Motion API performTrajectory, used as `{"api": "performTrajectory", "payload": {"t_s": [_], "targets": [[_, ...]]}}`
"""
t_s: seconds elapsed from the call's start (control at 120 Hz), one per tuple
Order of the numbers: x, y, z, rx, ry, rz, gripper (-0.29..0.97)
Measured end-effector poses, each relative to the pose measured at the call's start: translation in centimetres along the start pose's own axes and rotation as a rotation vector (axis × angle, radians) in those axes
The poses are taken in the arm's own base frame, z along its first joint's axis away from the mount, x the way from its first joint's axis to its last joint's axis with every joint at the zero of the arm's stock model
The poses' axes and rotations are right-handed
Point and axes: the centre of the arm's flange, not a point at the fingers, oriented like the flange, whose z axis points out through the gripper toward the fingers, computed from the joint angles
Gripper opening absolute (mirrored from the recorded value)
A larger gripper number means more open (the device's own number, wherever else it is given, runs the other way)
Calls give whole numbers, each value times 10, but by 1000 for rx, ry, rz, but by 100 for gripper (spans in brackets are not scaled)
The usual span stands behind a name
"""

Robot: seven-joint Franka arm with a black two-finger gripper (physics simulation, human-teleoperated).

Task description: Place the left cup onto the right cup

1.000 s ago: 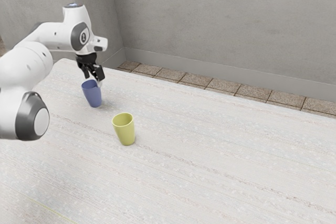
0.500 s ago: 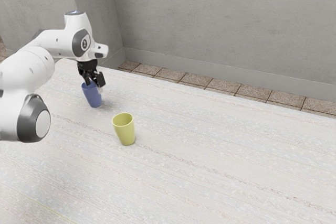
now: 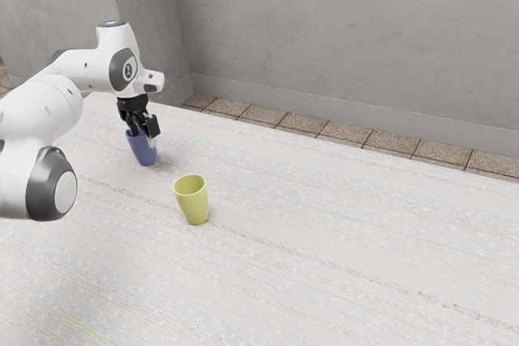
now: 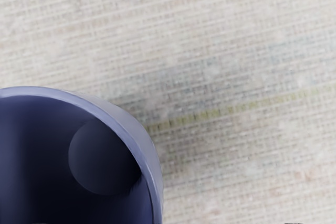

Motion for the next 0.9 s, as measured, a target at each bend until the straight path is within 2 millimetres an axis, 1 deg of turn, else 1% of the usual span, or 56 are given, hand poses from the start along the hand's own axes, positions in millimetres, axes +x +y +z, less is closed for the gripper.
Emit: {"api": "performTrajectory", "payload": {"t_s": [0.192, 0.433, 0.9], "targets": [[1, 0, -1, 2, 4, 1, 43], [2, 0, -1, 6, 9, 2, 35], [4, -1, -1, 14, 22, 4, 28]]}}
